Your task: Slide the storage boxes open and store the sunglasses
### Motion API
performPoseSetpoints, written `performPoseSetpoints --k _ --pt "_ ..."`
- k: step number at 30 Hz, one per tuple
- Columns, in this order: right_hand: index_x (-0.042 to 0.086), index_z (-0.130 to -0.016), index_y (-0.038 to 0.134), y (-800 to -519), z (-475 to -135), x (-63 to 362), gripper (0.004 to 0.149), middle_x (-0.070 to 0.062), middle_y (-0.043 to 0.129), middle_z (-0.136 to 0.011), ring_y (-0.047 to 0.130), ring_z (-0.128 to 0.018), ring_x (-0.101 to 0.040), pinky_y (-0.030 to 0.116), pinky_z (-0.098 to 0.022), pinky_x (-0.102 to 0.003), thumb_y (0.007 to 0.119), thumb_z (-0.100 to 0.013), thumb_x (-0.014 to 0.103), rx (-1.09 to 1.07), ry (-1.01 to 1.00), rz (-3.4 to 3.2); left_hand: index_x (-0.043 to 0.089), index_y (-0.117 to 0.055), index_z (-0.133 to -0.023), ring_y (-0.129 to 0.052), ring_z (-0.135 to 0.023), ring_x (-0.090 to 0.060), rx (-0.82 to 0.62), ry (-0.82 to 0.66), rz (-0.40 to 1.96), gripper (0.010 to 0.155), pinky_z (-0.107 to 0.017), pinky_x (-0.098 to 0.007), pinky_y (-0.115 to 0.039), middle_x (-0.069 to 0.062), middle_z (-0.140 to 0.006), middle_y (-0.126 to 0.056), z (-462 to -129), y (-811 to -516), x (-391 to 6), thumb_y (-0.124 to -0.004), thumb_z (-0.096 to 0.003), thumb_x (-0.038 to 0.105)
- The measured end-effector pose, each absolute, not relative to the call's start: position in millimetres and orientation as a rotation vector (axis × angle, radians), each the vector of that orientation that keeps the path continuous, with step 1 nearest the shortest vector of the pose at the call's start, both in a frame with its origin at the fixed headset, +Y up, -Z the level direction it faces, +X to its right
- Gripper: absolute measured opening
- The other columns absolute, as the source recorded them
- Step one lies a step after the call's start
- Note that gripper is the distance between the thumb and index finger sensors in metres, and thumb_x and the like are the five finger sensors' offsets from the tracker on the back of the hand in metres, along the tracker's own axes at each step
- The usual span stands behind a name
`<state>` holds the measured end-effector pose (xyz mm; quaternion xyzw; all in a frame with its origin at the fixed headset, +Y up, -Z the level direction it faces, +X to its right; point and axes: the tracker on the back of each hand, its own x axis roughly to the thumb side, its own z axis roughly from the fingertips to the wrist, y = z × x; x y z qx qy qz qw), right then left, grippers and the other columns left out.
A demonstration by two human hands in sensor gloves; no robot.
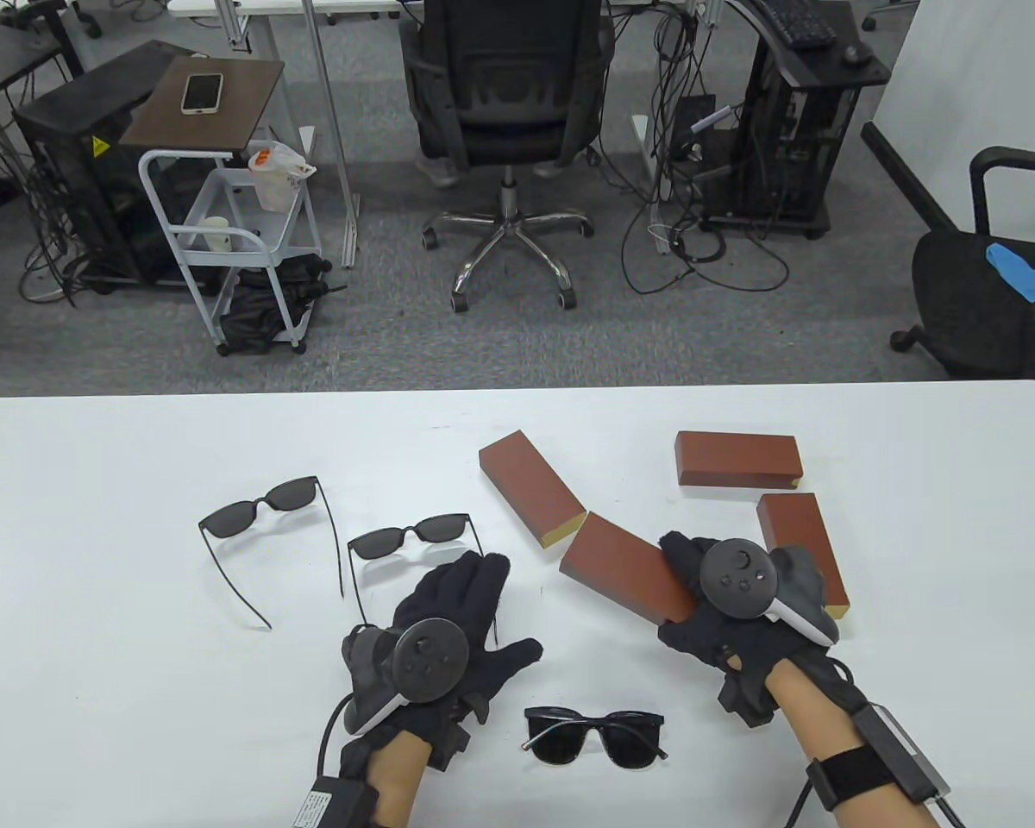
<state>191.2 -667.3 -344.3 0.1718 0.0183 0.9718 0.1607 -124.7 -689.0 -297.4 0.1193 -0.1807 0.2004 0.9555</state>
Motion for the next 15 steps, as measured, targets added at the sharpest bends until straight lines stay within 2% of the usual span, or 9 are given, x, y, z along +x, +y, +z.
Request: performPoseSetpoints --k 4,6,10,14,15 --pt "0.025 -0.095 0.048 -644 -334 180 0.094 -0.012 0.058 -0.098 0.063 -0.078 -0.038 0.063 -0.062 -0.054 0.101 -0.021 0.046 0.667 0.078 2.75 0.036 -0.056 -0.108 -0.073 -0.1 -0.032 0.269 -0.479 0.449 0.095 -0.065 -0.058 -0.069 -0.001 -0.113 -0.066 -295 -685 -124 -0.086 -0.027 0.076" --pt "0.025 -0.095 0.048 -640 -330 176 0.093 -0.012 0.058 -0.098 0.063 -0.079 -0.038 0.062 -0.062 -0.054 0.101 -0.021 0.045 0.718 0.097 2.725 0.035 -0.062 -0.106 -0.079 -0.095 -0.032 0.325 -0.507 0.484 0.094 -0.062 -0.057 -0.072 -0.001 -0.109 -0.073 -293 -684 -124 -0.088 -0.0256 0.075" --pt "0.027 -0.095 0.048 -641 -323 165 0.093 -0.01 0.058 -0.099 0.061 -0.08 -0.038 0.061 -0.064 -0.054 0.102 -0.021 0.043 0.836 0.125 2.694 0.035 -0.06 -0.107 -0.078 -0.097 -0.03 0.317 -0.534 0.517 0.097 -0.063 -0.056 -0.073 0.0 -0.11 -0.071 -292 -682 -125 -0.088 -0.0242 0.076" --pt "0.028 -0.095 0.048 -650 -316 156 0.092 -0.009 0.057 -0.1 0.06 -0.081 -0.037 0.06 -0.065 -0.054 0.102 -0.022 0.042 0.903 0.159 2.66 0.036 -0.056 -0.109 -0.076 -0.1 -0.031 0.232 -0.566 0.54 0.1 -0.064 -0.058 -0.072 -0.001 -0.113 -0.068 -295 -685 -124 -0.089 -0.0238 0.077" --pt "0.028 -0.095 0.048 -652 -315 155 0.092 -0.009 0.057 -0.1 0.06 -0.081 -0.037 0.06 -0.065 -0.054 0.102 -0.021 0.043 0.909 0.148 2.634 0.035 -0.053 -0.11 -0.075 -0.1 -0.032 0.161 -0.568 0.54 0.102 -0.065 -0.058 -0.071 -0.001 -0.114 -0.066 -297 -687 -123 -0.089 -0.0238 0.077"
